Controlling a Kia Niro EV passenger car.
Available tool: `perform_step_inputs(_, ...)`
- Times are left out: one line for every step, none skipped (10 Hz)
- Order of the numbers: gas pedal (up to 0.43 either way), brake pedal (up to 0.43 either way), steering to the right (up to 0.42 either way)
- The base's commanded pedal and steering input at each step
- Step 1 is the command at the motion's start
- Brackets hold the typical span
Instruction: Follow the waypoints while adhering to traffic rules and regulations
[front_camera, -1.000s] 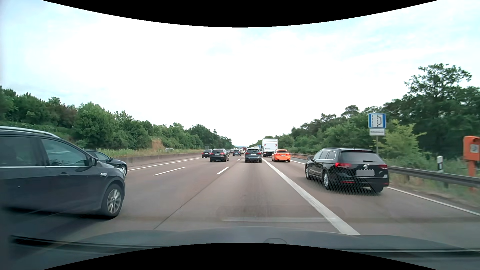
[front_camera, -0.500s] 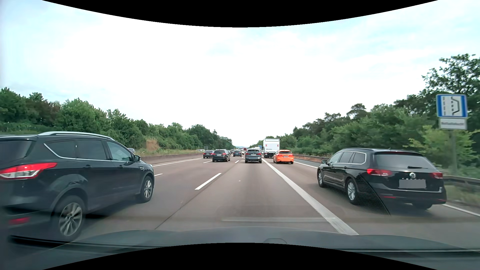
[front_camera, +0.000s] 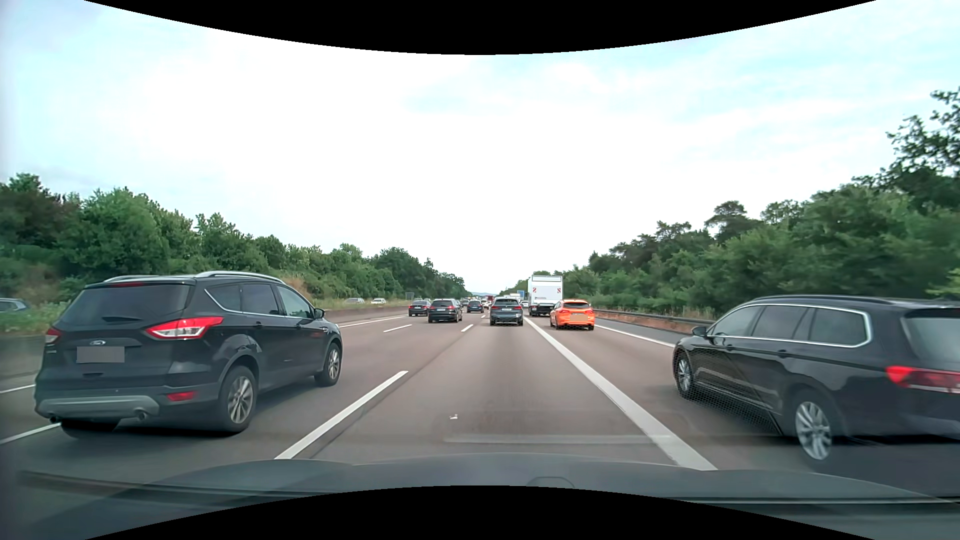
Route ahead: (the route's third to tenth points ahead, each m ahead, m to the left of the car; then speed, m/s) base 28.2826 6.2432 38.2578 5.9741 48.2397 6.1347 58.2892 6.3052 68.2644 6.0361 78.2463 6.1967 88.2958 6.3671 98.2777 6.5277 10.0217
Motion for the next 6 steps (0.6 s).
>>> perform_step_inputs(0.079, 0.0, -0.003)
perform_step_inputs(0.079, 0.0, -0.004)
perform_step_inputs(0.079, 0.0, -0.004)
perform_step_inputs(0.079, 0.0, -0.003)
perform_step_inputs(0.079, 0.0, -0.005)
perform_step_inputs(0.079, 0.0, -0.006)
